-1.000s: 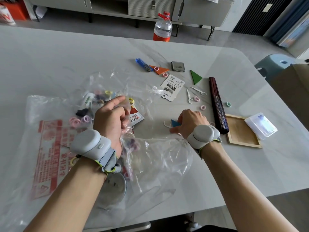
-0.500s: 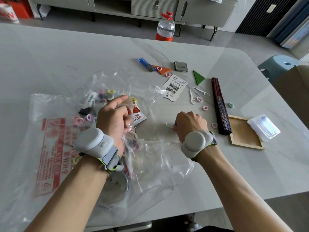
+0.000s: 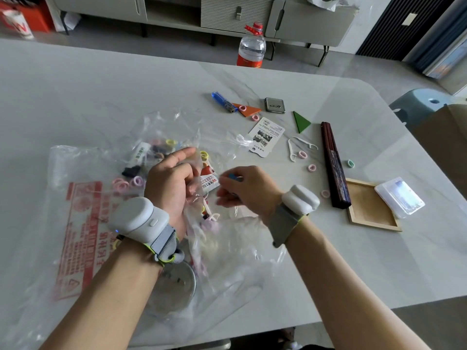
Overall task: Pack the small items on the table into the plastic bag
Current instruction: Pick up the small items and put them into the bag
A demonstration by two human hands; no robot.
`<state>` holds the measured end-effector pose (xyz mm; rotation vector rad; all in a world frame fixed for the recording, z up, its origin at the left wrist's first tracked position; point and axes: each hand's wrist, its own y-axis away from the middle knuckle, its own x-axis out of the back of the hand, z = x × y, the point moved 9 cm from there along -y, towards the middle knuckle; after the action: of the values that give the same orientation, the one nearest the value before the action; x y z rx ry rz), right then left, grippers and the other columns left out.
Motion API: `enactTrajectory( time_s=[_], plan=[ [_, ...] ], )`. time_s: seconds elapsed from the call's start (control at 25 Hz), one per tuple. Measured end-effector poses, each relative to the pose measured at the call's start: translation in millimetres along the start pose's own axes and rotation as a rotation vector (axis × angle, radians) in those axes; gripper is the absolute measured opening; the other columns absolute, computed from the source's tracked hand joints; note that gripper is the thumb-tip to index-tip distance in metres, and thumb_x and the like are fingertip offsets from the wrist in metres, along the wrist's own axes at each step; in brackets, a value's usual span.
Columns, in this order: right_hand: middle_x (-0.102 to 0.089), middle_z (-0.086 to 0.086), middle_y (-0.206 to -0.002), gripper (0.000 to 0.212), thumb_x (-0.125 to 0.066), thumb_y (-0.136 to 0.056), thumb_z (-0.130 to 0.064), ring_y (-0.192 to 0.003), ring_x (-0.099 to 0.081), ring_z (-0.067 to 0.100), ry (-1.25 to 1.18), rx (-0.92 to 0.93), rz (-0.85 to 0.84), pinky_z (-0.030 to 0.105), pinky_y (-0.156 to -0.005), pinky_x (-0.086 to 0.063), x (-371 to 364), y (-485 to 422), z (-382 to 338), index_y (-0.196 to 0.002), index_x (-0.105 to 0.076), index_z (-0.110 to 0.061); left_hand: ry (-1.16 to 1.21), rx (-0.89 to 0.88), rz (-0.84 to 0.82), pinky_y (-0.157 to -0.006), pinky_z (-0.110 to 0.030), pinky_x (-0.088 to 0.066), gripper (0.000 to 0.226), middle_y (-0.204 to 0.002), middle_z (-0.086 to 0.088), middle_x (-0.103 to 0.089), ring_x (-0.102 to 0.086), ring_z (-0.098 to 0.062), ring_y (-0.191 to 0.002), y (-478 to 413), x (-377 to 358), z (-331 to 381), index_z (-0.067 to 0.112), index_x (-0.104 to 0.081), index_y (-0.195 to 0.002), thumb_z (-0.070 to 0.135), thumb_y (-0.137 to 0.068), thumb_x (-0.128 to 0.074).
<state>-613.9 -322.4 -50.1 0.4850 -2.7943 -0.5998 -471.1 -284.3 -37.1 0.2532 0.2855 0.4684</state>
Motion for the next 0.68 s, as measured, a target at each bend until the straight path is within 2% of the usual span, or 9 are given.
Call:
enactTrajectory(
  time_s=[0.08, 0.16, 0.24, 0.36, 0.4, 0.48, 0.56, 0.68],
  plan=[
    [-0.066, 0.016, -0.091, 0.022, -0.054, -0.089, 0.006, -0.081, -0.065, 0.024, -0.179, 0.074, -0.067, 0.031, -0.086, -0.053, -22.3, 0.2, -14.1, -0.11, -0.062, 0.001, 0.007, 0.005, -0.007, -0.042, -0.018, -0.026, 0.053, -0.061, -0.004, -0.047, -0.033, -0.011, -0.04, -1.0, 0.0, 1.3, 0.015, -0.066, -0.111, -0.009, -0.075, -0.036],
    [-0.064, 0.021, -0.111, 0.04, -0.044, -0.085, 0.018, -0.102, -0.062, 0.03, -0.239, 0.12, -0.002, 0.03, -0.094, -0.047, -15.5, -2.1, -20.7, -0.12, -0.058, 0.005, 0.023, 0.01, -0.017, -0.043, -0.018, -0.026, 0.053, -0.063, -0.005, -0.046, -0.032, -0.011, -0.042, -0.7, -0.4, 2.8, 0.016, -0.066, -0.111, -0.008, -0.076, -0.035],
    [-0.065, 0.021, -0.115, 0.048, -0.038, -0.08, 0.022, -0.101, -0.062, 0.025, -0.167, 0.172, 0.107, 0.031, -0.094, -0.047, 7.8, -4.2, -20.0, -0.116, -0.062, 0.002, 0.022, 0.004, -0.018, -0.039, -0.015, -0.025, 0.052, -0.062, -0.006, -0.045, -0.031, -0.011, -0.04, -0.2, -0.1, 3.7, 0.015, -0.065, -0.109, -0.01, -0.076, -0.035],
    [-0.072, 0.006, -0.088, 0.045, -0.042, -0.072, 0.014, -0.08, -0.066, 0.017, 0.214, 0.301, 0.346, 0.029, -0.081, -0.051, 51.6, 3.1, -20.3, -0.083, -0.07, -0.02, 0.027, -0.007, -0.016, -0.041, -0.018, -0.023, 0.049, -0.056, -0.002, -0.048, -0.03, -0.012, -0.041, -1.0, -1.3, 3.3, 0.017, -0.067, -0.102, -0.01, -0.074, -0.036],
    [-0.072, 0.0, -0.085, 0.042, -0.045, -0.072, 0.012, -0.08, -0.066, 0.015, 0.393, 0.341, 0.439, 0.027, -0.079, -0.051, 65.8, 8.7, -21.6, -0.081, -0.07, -0.021, 0.036, 0.002, -0.02, -0.042, -0.019, -0.022, 0.048, -0.054, 0.0, -0.049, -0.031, -0.011, -0.041, -1.2, -2.5, 2.2, 0.018, -0.066, -0.1, -0.009, -0.075, -0.036],
    [-0.071, -0.003, -0.095, 0.038, -0.049, -0.075, 0.008, -0.086, -0.064, 0.017, 0.75, 0.394, 0.626, 0.028, -0.076, -0.05, 96.8, 25.2, -24.1, -0.088, -0.071, -0.021, 0.05, 0.018, -0.023, -0.042, -0.019, -0.021, 0.047, -0.051, 0.003, -0.049, -0.031, -0.01, -0.039, -1.6, -3.4, 0.4, 0.018, -0.065, -0.101, -0.009, -0.076, -0.035],
    [-0.067, 0.0, -0.109, 0.037, -0.049, -0.079, 0.005, -0.1, -0.059, 0.023, 1.018, 0.306, 0.731, 0.034, -0.083, -0.046, 138.3, 37.7, -14.5, -0.097, -0.069, -0.022, 0.047, 0.024, -0.027, -0.042, -0.018, -0.019, 0.048, -0.049, 0.003, -0.046, -0.031, -0.01, -0.038, -0.1, -6.2, -0.1, 0.015, -0.064, -0.105, -0.009, -0.076, -0.035],
    [-0.061, 0.002, -0.118, 0.029, -0.052, -0.085, -0.006, -0.112, -0.05, 0.027, 1.242, 0.037, 0.669, 0.037, -0.091, -0.037, 181.6, 35.7, 16.0, -0.105, -0.066, -0.022, -0.002, 0.032, -0.036, -0.045, -0.022, -0.016, 0.049, -0.055, -0.001, -0.043, -0.031, -0.01, -0.039, 1.6, -10.4, -1.8, 0.016, -0.064, -0.106, -0.008, -0.075, -0.035]
  ],
)
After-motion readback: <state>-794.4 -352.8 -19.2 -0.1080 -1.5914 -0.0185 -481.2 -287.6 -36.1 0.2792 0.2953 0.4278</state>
